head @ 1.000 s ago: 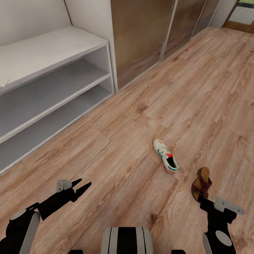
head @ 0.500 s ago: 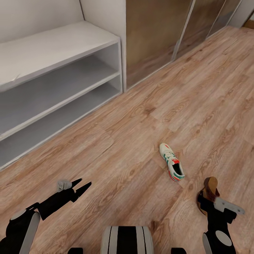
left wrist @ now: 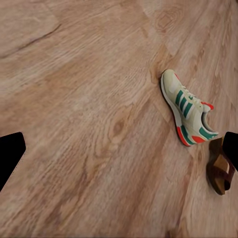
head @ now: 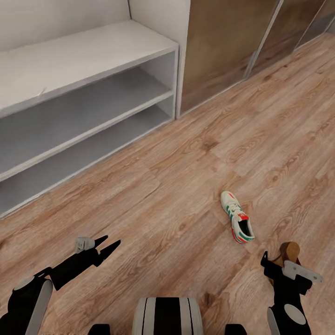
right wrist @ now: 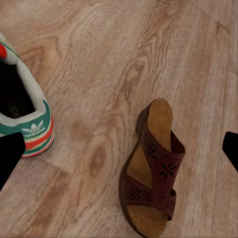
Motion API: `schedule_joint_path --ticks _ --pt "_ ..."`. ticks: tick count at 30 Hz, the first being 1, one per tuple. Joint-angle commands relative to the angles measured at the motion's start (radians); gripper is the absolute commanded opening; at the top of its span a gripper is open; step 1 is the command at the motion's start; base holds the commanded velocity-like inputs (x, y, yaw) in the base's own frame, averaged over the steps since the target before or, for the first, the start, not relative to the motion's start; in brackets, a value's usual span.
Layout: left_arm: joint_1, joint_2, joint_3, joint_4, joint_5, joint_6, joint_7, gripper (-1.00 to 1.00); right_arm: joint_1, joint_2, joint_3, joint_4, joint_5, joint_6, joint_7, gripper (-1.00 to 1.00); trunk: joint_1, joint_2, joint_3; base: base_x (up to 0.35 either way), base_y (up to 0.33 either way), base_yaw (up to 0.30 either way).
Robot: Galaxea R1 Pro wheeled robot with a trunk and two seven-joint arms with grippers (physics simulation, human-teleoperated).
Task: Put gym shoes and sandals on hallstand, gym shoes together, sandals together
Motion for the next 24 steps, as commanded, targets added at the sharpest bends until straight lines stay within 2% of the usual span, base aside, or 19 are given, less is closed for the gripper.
schedule_joint_path --ticks 1,7,17,24 --pt "-0.001 0.000 0.000 0.000 0.006 0.009 -0.002 1.00 0.000 0.001 0.000 -0.002 0.002 0.007 -0.002 1.00 0.000 0.000 -0.002 0.102 -0.069 0.176" --pt "-0.001 0.000 0.000 0.000 0.005 0.009 -0.002 1.00 0.000 0.001 0.000 -0.002 0.001 0.007 -0.002 1.00 0.000 0.000 -0.009 0.157 -0.127 0.176" --pt "-0.001 0.000 0.000 0.000 0.005 0.009 -0.001 1.00 0.000 0.001 0.000 -0.001 0.001 0.007 -0.002 1.00 0.000 0.000 -0.022 0.025 -0.018 0.176" --pt "-0.001 0.000 0.000 0.000 0.004 0.009 -0.002 1.00 0.000 0.001 0.000 -0.002 0.001 0.007 -0.002 1.00 0.000 0.000 -0.031 0.165 -0.140 0.181"
